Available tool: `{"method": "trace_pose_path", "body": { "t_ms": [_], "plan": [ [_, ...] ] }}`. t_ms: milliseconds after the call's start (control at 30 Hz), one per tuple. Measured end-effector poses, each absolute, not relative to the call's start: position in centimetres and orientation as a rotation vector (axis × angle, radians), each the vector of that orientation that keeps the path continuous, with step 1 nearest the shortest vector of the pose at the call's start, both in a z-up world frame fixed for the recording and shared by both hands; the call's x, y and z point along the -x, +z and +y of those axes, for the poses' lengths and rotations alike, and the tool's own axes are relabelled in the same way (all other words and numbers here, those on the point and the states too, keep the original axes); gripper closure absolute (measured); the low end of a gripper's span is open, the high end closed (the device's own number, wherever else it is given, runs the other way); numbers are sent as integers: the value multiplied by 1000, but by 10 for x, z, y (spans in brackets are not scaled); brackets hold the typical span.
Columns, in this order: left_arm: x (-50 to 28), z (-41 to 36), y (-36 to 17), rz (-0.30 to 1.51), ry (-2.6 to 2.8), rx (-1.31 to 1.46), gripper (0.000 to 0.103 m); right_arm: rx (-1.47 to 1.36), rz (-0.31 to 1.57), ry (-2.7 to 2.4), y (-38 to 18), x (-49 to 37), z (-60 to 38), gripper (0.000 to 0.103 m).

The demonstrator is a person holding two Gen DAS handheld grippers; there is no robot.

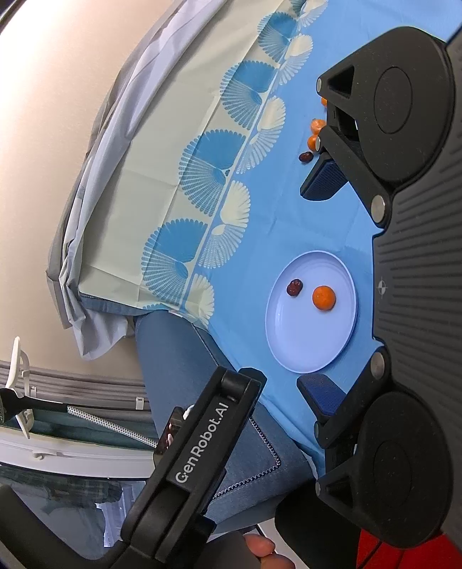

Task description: Organize fruits

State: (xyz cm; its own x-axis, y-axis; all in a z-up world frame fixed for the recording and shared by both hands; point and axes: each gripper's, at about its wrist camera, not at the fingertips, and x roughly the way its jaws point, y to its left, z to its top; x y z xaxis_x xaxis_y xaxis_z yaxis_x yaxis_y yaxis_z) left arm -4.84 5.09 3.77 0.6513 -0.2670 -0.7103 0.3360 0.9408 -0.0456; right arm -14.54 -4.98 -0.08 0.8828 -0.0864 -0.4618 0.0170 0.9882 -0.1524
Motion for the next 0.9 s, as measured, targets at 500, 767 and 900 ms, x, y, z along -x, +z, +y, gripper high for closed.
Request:
{"method": "trace_pose_path", "body": {
  "t_ms": [500,767,900],
  "plan": [
    [37,44,41,778,-349,-108,0,115,514,-52,-8,139,-54,1],
    [30,36,30,818,-352,-119,0,69,551,-32,-18,130,-63,1],
    [22,30,28,834,-338,-132,0,31,565,-37,-24,123,-71,1]
  ]
}}
